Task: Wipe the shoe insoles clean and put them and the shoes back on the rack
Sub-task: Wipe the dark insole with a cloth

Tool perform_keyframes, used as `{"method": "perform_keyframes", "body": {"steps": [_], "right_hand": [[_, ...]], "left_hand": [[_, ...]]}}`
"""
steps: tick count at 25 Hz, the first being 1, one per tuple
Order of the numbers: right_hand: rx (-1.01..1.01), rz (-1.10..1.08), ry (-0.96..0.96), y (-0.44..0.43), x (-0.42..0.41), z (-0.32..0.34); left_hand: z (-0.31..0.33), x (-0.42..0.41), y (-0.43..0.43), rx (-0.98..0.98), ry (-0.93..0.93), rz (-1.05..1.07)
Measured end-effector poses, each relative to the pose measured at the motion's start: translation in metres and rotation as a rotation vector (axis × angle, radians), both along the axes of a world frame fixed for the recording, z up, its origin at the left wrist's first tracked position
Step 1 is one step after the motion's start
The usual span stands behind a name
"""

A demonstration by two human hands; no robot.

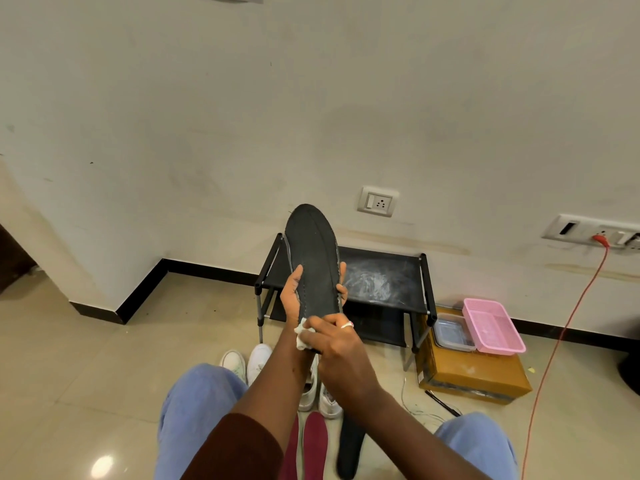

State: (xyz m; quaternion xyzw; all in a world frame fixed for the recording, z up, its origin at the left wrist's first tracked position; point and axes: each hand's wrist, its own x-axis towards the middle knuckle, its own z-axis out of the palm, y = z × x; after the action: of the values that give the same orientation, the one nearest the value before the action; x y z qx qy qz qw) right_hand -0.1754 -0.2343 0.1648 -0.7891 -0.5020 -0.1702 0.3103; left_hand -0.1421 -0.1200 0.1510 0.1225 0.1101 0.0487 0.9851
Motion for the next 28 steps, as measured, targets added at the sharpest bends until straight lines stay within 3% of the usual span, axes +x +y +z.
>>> {"method": "perform_keyframes", "body": {"steps": [4,7,11,16,22,28], "right_hand": [[0.088,0.025,0.07,-0.005,-0.001,-0.003],[0.184,0.057,0.081,-0.01,0.004,-0.004],[0.264,-0.106,0.142,-0.004,0.024,-0.004],[0.17,-0.316,0.214,0.011,0.048,0.007],[0.138,-0.245,0.094,-0.002,0.015,0.004],[0.097,-0.091,0.125,-0.001,0.014,0.007]], "left_hand": [[-0.012,-0.01,0.002,0.124,0.051,-0.038],[-0.003,-0.004,0.004,0.046,-0.049,0.029],[0.011,0.001,-0.001,0.022,-0.082,-0.014],[0.013,0.006,-0.01,-0.009,-0.12,0.013],[0.015,0.003,-0.003,-0.099,-0.216,0.003],[0.015,0.0,-0.002,0.088,-0.154,-0.09]]}}
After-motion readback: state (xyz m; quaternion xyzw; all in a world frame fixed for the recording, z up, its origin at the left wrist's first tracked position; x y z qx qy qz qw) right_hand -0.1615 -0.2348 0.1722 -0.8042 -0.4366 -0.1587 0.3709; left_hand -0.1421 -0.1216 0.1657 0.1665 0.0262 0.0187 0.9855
